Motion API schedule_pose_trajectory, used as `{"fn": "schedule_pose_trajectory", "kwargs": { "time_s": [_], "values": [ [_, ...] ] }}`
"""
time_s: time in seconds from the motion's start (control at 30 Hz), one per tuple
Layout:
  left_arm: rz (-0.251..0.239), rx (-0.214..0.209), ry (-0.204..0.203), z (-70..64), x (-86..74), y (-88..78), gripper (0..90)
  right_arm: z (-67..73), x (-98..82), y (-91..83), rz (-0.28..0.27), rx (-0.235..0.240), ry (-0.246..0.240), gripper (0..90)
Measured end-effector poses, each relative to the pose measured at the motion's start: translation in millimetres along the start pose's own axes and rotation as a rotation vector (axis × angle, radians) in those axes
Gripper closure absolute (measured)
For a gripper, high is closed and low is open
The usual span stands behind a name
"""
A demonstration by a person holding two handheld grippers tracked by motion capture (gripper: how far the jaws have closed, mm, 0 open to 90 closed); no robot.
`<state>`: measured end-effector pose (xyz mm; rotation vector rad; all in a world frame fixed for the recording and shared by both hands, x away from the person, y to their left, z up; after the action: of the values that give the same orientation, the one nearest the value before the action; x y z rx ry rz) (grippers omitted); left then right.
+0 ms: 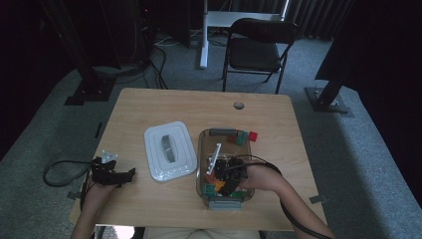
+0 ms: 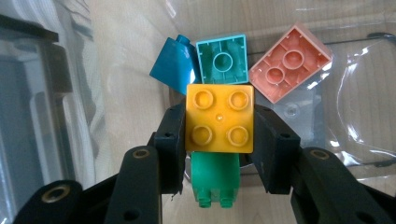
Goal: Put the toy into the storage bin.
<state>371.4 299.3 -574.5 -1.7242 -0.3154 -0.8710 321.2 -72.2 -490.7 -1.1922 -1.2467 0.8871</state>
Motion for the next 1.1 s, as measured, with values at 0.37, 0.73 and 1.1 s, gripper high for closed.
{"fn": "schedule_pose_trajectory", "kwargs": {
  "time_s": [0.37, 0.73, 1.1],
  "values": [
    [0.002, 0.000, 0.001, 0.1, -0.1, -0.1, 2.7, 0.7, -6.4, -10.0, -0.027, -0.024, 0.010, 50.5],
    [0.002, 0.000, 0.000, 0.0, -0.1, -0.1, 2.7, -26.7, -38.5, -66.1, -0.229, -0.090, 0.189, 50.6],
    [0.001, 0.000, 0.000, -0.1, 0.0, 0.0, 2.7, -59.4, -82.9, -83.2, -0.284, -0.166, 0.326, 50.6]
  ]
}}
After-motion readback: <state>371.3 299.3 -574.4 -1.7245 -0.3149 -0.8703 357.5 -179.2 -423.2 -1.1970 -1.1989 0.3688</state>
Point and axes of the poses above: each handheld gripper's, and its own axes: y roughly forward along the jaws, x roughly out of its top, z roughly to its left, the point moved 7 cm from there along y, roughly forward along the jaws, and after that the axes turned 9 degrees about -x, right-handed, at the moved point
